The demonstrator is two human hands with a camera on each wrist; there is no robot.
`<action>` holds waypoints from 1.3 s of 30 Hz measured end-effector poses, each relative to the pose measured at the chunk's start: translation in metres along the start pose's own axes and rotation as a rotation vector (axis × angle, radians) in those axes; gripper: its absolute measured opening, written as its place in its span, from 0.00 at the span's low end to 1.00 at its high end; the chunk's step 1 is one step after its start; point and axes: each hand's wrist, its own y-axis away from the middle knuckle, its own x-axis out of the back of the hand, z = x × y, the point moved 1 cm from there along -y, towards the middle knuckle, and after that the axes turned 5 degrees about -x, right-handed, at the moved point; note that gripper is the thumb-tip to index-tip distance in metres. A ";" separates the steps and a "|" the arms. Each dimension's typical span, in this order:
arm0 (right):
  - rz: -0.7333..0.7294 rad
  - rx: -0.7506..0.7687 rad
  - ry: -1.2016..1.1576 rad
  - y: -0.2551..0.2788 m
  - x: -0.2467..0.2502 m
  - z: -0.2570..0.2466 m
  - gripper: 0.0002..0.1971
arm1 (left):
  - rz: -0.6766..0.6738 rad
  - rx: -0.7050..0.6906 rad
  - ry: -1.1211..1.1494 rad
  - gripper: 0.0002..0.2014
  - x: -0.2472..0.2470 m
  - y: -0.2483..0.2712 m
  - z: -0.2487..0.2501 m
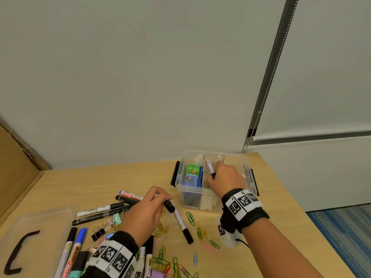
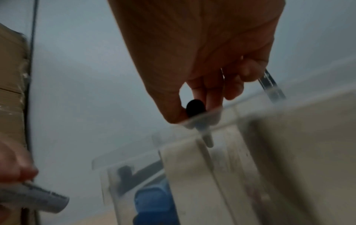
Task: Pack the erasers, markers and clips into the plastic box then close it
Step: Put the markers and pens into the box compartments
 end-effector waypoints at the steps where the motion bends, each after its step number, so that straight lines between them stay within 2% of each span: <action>1: -0.034 0.000 0.014 -0.003 -0.003 -0.003 0.14 | -0.007 -0.004 -0.003 0.14 -0.001 -0.001 0.002; 4: -0.075 0.063 -0.027 -0.007 -0.008 0.000 0.16 | -0.011 -0.021 -0.024 0.14 0.002 0.000 0.004; 5: -0.032 0.096 -0.072 -0.006 -0.007 0.007 0.16 | -0.009 -0.025 -0.025 0.15 0.004 0.000 0.004; 7: 0.152 0.142 -0.140 -0.003 -0.004 0.028 0.15 | -0.019 -0.040 -0.034 0.16 0.008 0.000 0.006; 9: 0.300 0.088 -0.180 0.002 -0.005 0.056 0.14 | -0.046 -0.061 -0.057 0.16 0.012 -0.006 0.013; 10: 0.315 0.034 -0.172 0.004 -0.009 0.070 0.15 | -0.067 -0.071 -0.075 0.16 0.013 -0.013 0.019; 12: 0.222 -0.077 -0.146 0.007 -0.023 0.090 0.22 | -0.110 -0.109 -0.124 0.17 0.013 -0.034 0.035; 15: 0.093 -0.118 -0.269 0.009 -0.041 0.098 0.29 | -0.145 -0.224 -0.242 0.20 0.005 -0.078 0.062; 17: 0.094 -0.115 -0.287 0.009 -0.043 0.097 0.29 | -0.215 -0.292 -0.335 0.23 -0.007 -0.108 0.072; 21: 0.118 -0.098 -0.282 0.010 -0.042 0.098 0.30 | -0.475 -0.381 -0.563 0.23 -0.034 -0.155 0.075; 25: 0.118 -0.090 -0.253 0.011 -0.041 0.097 0.30 | -0.683 -0.258 -0.660 0.19 -0.054 -0.185 0.075; 28: 0.125 -0.095 -0.244 0.011 -0.041 0.097 0.30 | -0.743 -0.259 -0.693 0.20 -0.058 -0.192 0.080; 30: 0.121 -0.095 -0.238 0.011 -0.041 0.098 0.30 | -0.699 -0.257 -0.667 0.18 -0.051 -0.189 0.082; 32: 0.113 -0.096 -0.232 0.010 -0.041 0.098 0.30 | -0.578 -0.256 -0.546 0.19 -0.040 -0.178 0.081; 34: 0.097 -0.101 -0.230 0.010 -0.042 0.099 0.30 | -0.344 -0.295 -0.387 0.20 -0.023 -0.157 0.079; 36: 0.103 -0.115 -0.214 0.013 -0.041 0.098 0.30 | -0.094 -0.282 -0.259 0.15 -0.004 -0.130 0.072; 38: 0.209 -0.079 -0.176 0.020 -0.036 0.091 0.29 | 0.056 -0.193 -0.206 0.11 0.008 -0.099 0.053; 39: 0.289 -0.016 -0.168 0.025 -0.032 0.086 0.27 | 0.078 -0.121 -0.192 0.10 0.012 -0.083 0.041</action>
